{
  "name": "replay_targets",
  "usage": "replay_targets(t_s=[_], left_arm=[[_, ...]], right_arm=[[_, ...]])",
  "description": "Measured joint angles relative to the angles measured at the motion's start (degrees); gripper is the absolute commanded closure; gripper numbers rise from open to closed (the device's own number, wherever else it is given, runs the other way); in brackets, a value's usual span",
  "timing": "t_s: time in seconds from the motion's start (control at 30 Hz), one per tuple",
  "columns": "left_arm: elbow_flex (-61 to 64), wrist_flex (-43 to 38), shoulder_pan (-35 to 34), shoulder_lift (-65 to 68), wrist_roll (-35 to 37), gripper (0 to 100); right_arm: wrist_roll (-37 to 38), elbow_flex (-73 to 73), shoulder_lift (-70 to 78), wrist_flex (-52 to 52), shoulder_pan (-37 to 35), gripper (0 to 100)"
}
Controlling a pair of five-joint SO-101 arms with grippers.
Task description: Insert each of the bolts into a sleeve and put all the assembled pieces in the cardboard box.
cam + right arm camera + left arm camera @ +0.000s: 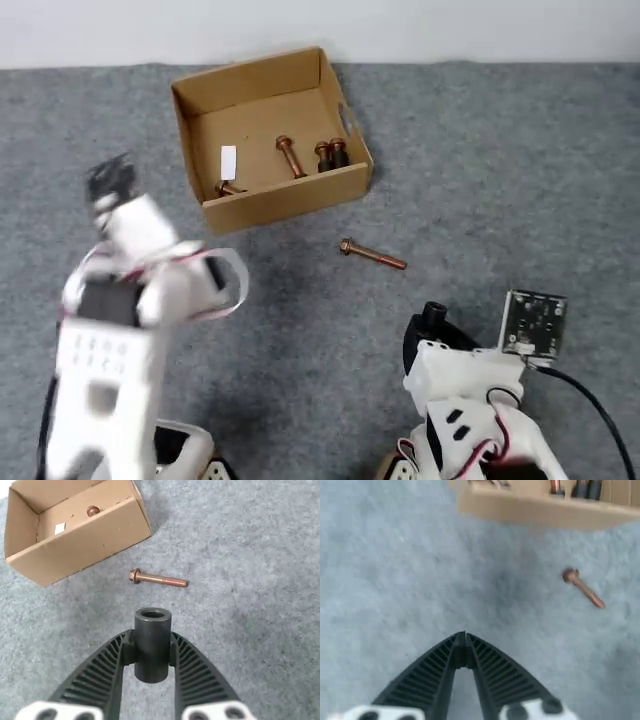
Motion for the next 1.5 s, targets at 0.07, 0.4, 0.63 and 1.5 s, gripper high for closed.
replay_targets(t_s=[0.07,0.4,0.63,1.5], left_arm=[[-6.42,2.29,3.6,7.91,2.73,99],[-23.91,2.37,13.98,34.64,10.99,99],[-40.18,2.37,14.68,54.51,13.19,99],[-85.71,2.73,19.25,96.79,13.71,82]], right_arm=[[0.0,0.0,-0.09,0.0,0.09,99.1],[0.0,0.0,-0.09,0.0,5.36,99.1],[0.0,0.7,-0.09,0.0,6.33,99.1],[0.0,0.79,-0.09,0.0,6.24,99.1]])
